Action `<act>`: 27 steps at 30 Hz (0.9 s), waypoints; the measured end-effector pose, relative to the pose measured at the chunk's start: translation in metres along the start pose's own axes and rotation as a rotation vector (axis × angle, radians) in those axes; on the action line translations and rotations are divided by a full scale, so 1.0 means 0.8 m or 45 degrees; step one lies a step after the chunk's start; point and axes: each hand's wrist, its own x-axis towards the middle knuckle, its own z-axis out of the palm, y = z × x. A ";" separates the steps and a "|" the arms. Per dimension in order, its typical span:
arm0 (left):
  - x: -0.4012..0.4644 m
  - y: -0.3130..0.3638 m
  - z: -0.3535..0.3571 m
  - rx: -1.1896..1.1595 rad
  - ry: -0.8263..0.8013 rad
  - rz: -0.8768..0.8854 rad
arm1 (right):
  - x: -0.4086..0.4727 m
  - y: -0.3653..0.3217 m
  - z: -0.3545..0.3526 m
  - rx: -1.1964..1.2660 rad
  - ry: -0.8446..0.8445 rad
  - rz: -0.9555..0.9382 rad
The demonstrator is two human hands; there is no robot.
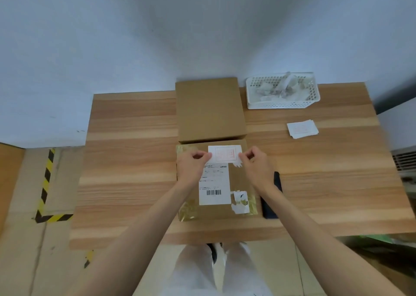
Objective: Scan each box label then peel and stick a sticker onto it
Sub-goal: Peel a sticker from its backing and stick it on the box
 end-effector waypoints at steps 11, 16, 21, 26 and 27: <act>0.057 0.001 0.056 0.217 0.033 -0.064 | 0.075 0.026 0.009 -0.109 -0.117 0.038; 0.068 -0.001 0.066 0.432 0.032 0.088 | 0.091 0.039 0.013 -0.191 -0.162 0.062; 0.074 -0.013 0.075 0.487 0.057 0.144 | 0.091 0.049 0.016 -0.285 -0.167 0.071; 0.078 -0.010 0.070 0.468 0.052 0.093 | 0.096 0.052 0.018 -0.249 -0.124 0.134; 0.080 -0.006 0.070 0.488 0.046 0.074 | 0.099 0.052 0.019 -0.239 -0.124 0.150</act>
